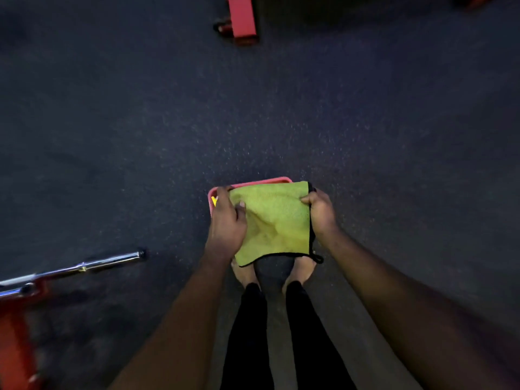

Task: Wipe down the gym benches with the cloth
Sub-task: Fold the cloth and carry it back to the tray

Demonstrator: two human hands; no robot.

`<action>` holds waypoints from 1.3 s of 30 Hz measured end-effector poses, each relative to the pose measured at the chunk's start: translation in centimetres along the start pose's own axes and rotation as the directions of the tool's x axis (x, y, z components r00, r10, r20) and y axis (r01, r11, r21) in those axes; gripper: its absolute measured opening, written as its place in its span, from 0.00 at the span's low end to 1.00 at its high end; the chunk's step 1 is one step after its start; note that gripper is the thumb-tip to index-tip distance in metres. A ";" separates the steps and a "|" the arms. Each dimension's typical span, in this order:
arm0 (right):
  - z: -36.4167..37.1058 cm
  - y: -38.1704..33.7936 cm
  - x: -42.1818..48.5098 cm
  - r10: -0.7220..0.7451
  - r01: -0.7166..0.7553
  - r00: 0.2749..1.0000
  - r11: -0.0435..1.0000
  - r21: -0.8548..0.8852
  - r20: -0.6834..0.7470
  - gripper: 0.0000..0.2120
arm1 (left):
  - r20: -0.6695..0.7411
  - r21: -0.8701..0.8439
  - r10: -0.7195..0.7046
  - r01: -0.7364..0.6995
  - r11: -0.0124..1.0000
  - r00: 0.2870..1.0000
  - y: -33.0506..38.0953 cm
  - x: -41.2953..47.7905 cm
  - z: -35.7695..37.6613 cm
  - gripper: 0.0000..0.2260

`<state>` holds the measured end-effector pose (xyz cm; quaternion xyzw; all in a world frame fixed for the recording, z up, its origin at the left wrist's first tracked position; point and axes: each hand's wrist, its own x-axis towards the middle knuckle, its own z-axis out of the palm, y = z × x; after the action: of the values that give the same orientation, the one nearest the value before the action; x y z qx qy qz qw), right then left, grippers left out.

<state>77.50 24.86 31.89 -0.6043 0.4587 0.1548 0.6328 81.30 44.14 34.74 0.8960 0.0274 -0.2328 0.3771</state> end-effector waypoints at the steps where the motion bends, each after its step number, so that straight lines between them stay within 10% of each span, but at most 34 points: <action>1: 0.2 3.5 2.6 0.022 -0.022 1.000 1.000 -0.002 0.013 0.12 | 0.044 0.003 -0.035 0.035 0.999 0.998 -2.3 0.8 2.3 0.16; 4: 0.6 8.1 5.6 0.111 -0.112 0.994 0.993 -0.049 -0.016 0.25 | 0.121 0.005 -0.053 0.053 0.999 0.991 -5.1 1.5 5.5 0.21; 9: 2.6 13.7 10.1 0.153 -0.158 0.987 0.980 -0.118 -0.052 0.12 | 0.158 0.081 -0.080 0.068 0.994 0.984 -12.0 3.7 12.9 0.27; 15: 4.8 20.6 16.4 0.116 -0.113 0.993 0.931 -0.348 -0.012 0.22 | 0.188 0.156 -0.028 -0.001 0.988 0.982 -19.0 6.4 19.3 0.23; 30: 8.9 27.4 28.7 -0.209 0.196 0.976 0.752 -0.629 0.054 0.34 | 0.183 0.381 -0.020 -0.052 0.923 0.983 -30.2 15.9 26.2 0.33; 36: 9.3 30.0 26.5 -0.448 0.306 0.884 0.342 -0.889 0.132 0.39 | 0.182 0.528 0.084 -0.169 0.832 0.980 -31.4 12.6 26.8 0.34; 39: 10.1 31.3 25.5 -0.338 0.381 0.903 0.337 -0.861 0.267 0.41 | 0.292 0.518 0.108 -0.252 0.817 0.950 -31.6 12.4 27.3 0.39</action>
<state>71.55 31.76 -8.69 -0.9284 0.1469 0.2438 0.2386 74.42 46.30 -8.26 0.9282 -0.1737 -0.3044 0.1249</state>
